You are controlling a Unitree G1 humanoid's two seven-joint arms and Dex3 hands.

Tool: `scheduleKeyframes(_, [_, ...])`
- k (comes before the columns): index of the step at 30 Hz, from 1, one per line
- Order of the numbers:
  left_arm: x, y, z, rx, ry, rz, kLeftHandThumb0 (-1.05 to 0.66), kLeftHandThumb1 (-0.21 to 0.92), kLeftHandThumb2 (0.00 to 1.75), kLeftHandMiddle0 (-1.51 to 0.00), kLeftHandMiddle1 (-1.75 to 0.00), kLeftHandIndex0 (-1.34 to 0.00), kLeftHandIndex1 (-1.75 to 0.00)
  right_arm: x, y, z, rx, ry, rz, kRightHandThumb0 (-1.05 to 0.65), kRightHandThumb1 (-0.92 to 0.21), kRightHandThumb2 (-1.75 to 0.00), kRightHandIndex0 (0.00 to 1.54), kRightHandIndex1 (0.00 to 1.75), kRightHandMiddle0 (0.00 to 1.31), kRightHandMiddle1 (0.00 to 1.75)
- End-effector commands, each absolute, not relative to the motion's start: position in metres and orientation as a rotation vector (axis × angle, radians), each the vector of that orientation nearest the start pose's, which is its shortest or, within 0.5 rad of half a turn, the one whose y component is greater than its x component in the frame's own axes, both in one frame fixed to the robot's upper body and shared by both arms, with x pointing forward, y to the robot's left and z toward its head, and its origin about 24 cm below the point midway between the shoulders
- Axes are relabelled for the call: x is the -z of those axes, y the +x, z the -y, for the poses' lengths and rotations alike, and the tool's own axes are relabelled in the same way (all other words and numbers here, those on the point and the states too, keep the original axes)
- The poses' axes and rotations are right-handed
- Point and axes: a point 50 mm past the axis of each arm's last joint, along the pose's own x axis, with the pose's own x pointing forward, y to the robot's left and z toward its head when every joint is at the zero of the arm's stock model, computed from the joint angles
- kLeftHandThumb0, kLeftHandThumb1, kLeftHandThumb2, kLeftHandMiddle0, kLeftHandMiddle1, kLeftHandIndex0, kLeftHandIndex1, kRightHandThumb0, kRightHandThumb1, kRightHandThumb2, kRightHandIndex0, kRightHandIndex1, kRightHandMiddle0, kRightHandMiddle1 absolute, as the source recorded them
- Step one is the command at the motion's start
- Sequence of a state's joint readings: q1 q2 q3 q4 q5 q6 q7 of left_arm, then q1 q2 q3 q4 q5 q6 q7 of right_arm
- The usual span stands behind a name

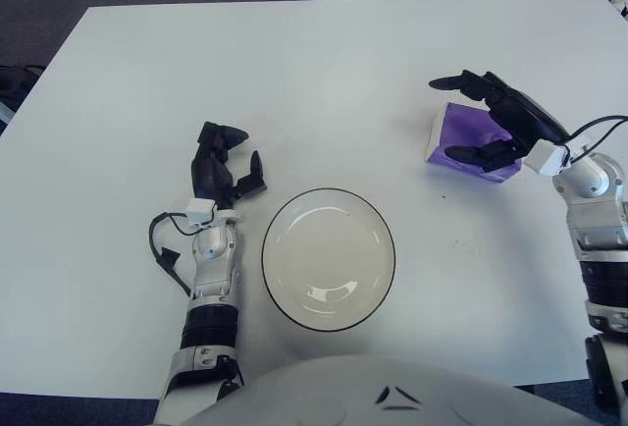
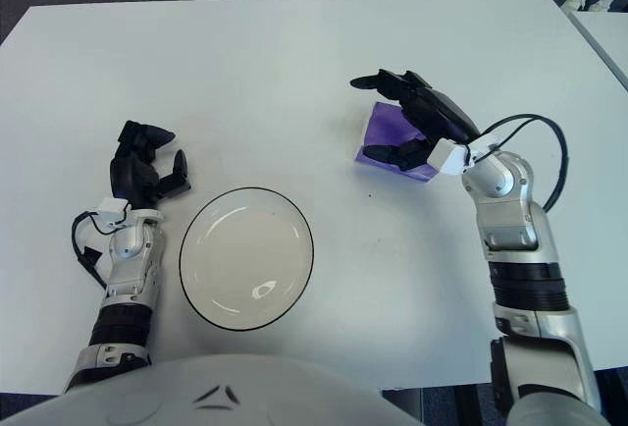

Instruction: Put the tissue paper into the plate.

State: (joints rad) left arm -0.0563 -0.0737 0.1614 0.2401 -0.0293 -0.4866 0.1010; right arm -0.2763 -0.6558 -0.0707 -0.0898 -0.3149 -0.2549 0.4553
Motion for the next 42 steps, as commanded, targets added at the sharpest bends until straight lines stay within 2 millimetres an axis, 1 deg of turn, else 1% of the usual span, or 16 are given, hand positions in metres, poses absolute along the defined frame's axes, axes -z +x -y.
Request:
scheduleKeyframes(1, [0.024, 0.209, -0.176, -0.326, -0.103, -0.025, -0.01, 0.28, 1.28, -0.72, -1.48, -0.47, -1.75, -0.18, 0.28, 0.212, -0.426, -1.184, 0.362, -1.05, -0.72, -0.47, 0.0, 0.0, 0.0, 0.0])
scheduleKeyframes(5, [0.025, 0.209, -0.177, -0.326, -0.105, -0.027, -0.01, 0.28, 1.28, -0.71, -1.47, -0.49, -1.75, -0.181, 0.28, 0.214, -0.42, -1.197, 0.343, -1.05, -0.73, -0.43, 0.0, 0.0, 0.0, 0.0])
scheduleKeyframes(10, [0.024, 0.208, -0.177, -0.323, -0.11, -0.027, -0.01, 0.28, 1.27, -0.7, -1.47, -0.5, -1.75, -0.18, 0.276, 0.217, -0.401, -1.227, 0.313, -1.05, -0.74, -0.38, 0.0, 0.0, 0.0, 0.0])
scheduleKeyframes(14, [0.024, 0.208, -0.177, -0.321, -0.121, -0.022, -0.01, 0.28, 1.27, -0.7, -1.45, -0.51, -1.75, -0.181, 0.274, 0.22, -0.403, -1.261, 0.239, -1.05, -0.71, -0.35, 0.0, 0.0, 0.0, 0.0])
scheduleKeyframes(21, [0.025, 0.207, -0.177, -0.321, -0.111, -0.027, -0.01, 0.28, 1.27, -0.7, -1.46, -0.51, -1.75, -0.183, 0.277, 0.224, -0.409, -1.335, 0.082, -1.04, -0.66, -0.34, 0.0, 0.0, 0.0, 0.0])
scheduleKeyframes(30, [0.025, 0.206, -0.177, -0.327, -0.116, -0.026, -0.01, 0.28, 1.27, -0.7, -1.45, -0.51, -1.75, -0.182, 0.281, 0.228, -0.379, -1.368, 0.012, -1.02, -0.63, -0.36, 0.0, 0.0, 0.0, 0.0])
scheduleKeyframes(42, [0.025, 0.205, -0.176, -0.33, -0.116, -0.017, -0.01, 0.27, 1.28, -0.72, -1.44, -0.51, -1.75, -0.182, 0.287, 0.234, -0.432, -1.483, -0.082, -1.0, -0.51, -0.52, 0.0, 0.0, 0.0, 0.0])
